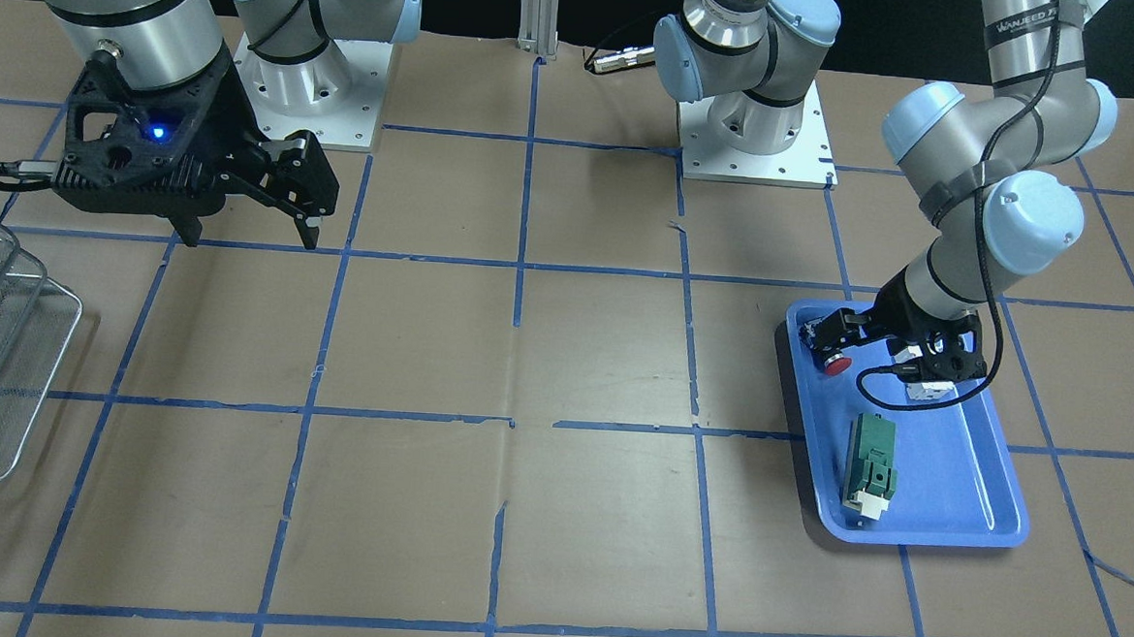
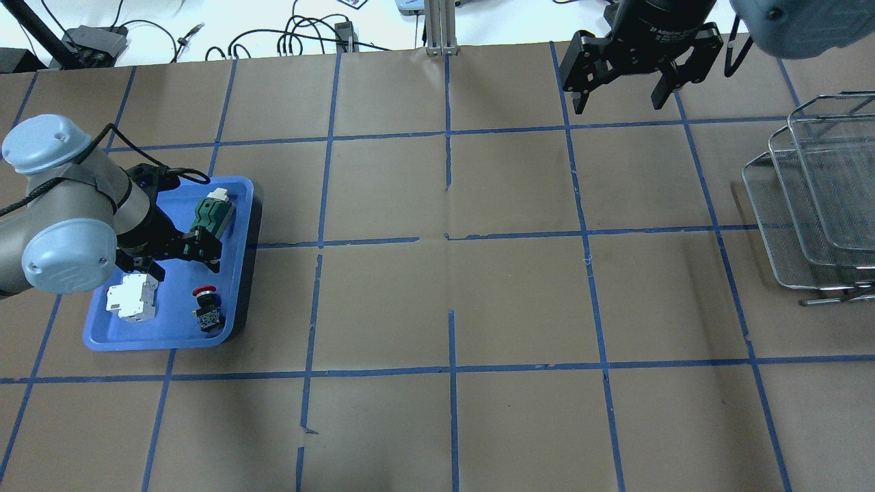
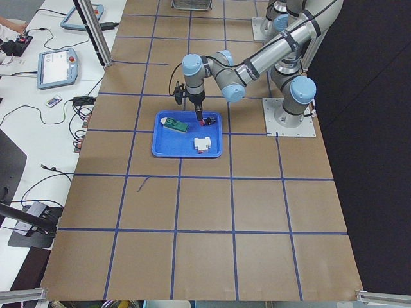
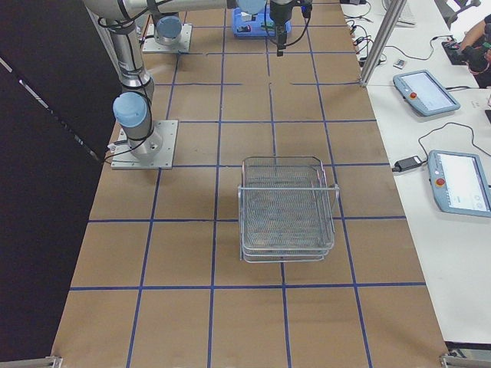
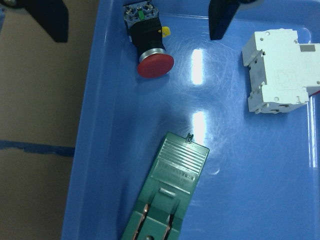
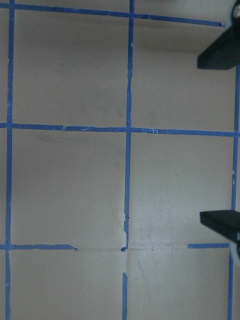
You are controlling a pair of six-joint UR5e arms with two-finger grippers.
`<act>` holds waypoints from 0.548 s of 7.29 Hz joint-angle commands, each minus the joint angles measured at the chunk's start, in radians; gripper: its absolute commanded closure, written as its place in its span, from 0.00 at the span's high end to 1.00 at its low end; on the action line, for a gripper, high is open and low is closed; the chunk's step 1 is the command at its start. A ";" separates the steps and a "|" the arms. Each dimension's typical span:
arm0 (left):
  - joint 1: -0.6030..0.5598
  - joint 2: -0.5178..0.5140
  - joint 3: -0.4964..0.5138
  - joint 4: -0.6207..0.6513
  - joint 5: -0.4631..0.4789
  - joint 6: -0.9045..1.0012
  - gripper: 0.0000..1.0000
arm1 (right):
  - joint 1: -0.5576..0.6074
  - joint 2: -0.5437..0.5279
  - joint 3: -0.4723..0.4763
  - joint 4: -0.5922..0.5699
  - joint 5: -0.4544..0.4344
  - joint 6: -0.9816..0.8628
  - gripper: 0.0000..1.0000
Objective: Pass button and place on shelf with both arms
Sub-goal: 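Close the left gripper on the red push button's black base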
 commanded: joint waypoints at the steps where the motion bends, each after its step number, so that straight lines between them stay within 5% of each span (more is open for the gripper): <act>1: 0.048 -0.045 -0.024 0.039 -0.005 0.014 0.98 | 0.000 0.000 0.000 0.000 0.000 0.000 1.00; 4: 0.048 -0.053 -0.044 0.048 -0.004 0.016 0.98 | 0.000 0.000 0.000 0.000 0.000 0.002 1.00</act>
